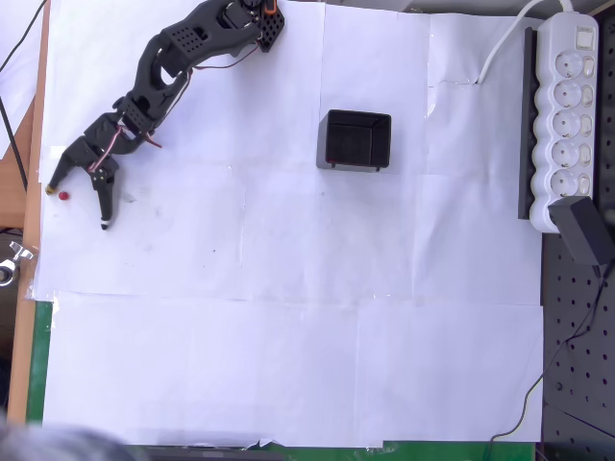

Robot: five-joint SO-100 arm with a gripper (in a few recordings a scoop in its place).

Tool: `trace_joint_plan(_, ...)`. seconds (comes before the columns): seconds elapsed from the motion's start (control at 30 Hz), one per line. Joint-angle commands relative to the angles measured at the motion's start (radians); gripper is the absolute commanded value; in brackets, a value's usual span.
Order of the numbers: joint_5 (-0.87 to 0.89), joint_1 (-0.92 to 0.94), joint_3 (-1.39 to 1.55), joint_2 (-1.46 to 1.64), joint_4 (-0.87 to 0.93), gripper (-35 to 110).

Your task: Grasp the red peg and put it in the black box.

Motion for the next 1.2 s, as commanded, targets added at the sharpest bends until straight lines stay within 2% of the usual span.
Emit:
trace_joint_plan(0.0, -0.005, 0.034, -0.003, -0.031, -0.011, 51)
trace_joint_plan(0.3, 0.018, 0.077, -0.051, -0.031, -0.044, 51)
trace_joint_plan(1.17, 0.028, 0.012, -0.071, -0.025, -0.003, 51)
